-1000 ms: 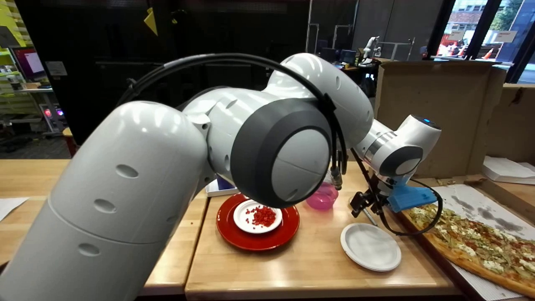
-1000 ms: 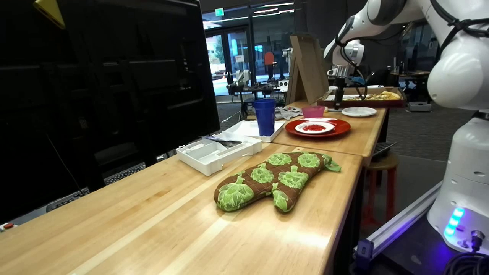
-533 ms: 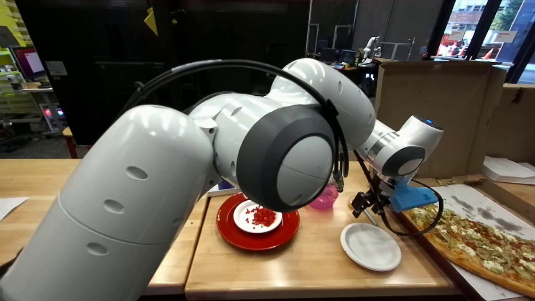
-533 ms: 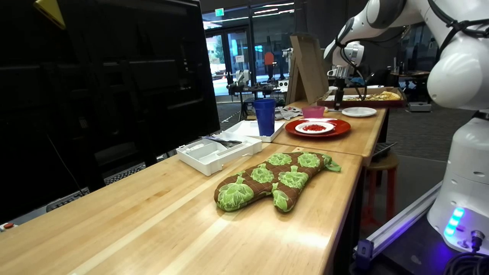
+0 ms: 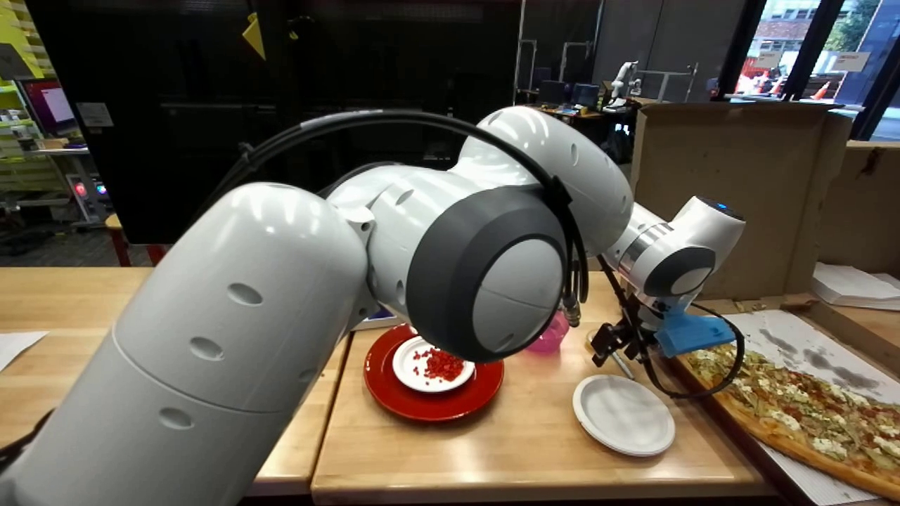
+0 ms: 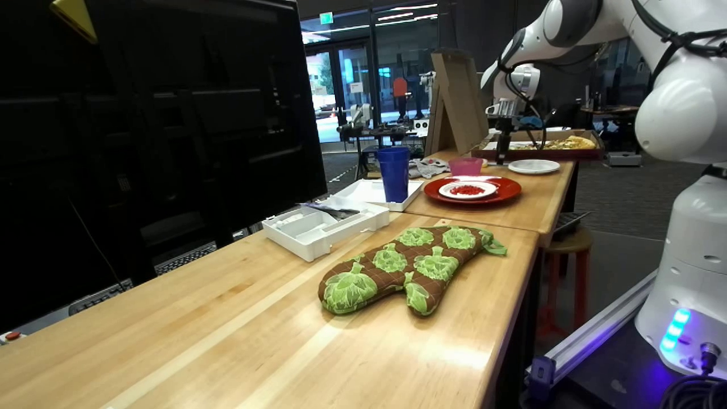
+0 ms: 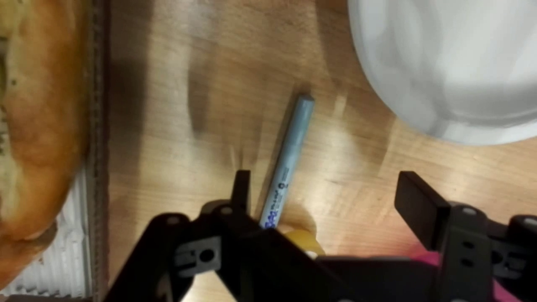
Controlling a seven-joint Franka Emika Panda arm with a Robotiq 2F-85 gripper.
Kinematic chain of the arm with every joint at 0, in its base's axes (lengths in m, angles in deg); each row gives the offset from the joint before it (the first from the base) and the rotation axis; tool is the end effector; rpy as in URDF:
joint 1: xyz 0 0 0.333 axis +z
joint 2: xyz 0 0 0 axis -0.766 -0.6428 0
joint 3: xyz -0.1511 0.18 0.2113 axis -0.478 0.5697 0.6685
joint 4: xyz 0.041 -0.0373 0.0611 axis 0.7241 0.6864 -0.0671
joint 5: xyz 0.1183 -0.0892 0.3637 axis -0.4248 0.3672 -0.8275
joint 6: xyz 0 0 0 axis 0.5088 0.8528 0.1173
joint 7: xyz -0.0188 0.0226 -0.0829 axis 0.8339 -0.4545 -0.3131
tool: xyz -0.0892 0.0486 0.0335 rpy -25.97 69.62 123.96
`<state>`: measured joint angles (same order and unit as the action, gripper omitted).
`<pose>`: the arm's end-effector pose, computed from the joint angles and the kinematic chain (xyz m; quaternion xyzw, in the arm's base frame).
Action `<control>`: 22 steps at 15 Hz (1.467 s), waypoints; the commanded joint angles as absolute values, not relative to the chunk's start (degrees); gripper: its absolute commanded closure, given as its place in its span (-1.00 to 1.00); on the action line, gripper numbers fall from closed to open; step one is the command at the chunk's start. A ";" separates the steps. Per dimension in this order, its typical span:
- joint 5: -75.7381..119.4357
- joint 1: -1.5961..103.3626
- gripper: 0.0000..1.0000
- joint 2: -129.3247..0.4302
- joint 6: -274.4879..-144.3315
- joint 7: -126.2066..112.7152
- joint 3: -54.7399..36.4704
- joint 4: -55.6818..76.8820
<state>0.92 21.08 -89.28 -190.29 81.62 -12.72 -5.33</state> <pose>0.6126 -0.4037 0.3040 -0.9321 -0.3487 -0.0758 0.0624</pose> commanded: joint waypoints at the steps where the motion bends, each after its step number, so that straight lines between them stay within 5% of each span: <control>1: 2.54 20.13 -0.71 -90.37 -188.42 80.88 -11.60 -7.65; 8: 2.73 19.96 -0.60 -91.58 -187.45 80.83 -11.53 -9.28; 9: 2.77 19.96 -0.48 -91.73 -187.45 80.82 -11.52 -9.46; 10: 2.81 19.92 -0.10 -91.88 -187.40 80.82 -11.51 -9.69; 17: 1.92 20.65 0.98 -92.36 -187.55 81.28 -12.90 -10.76; 22: 1.84 20.66 0.94 -92.20 -187.63 81.24 -13.01 -10.64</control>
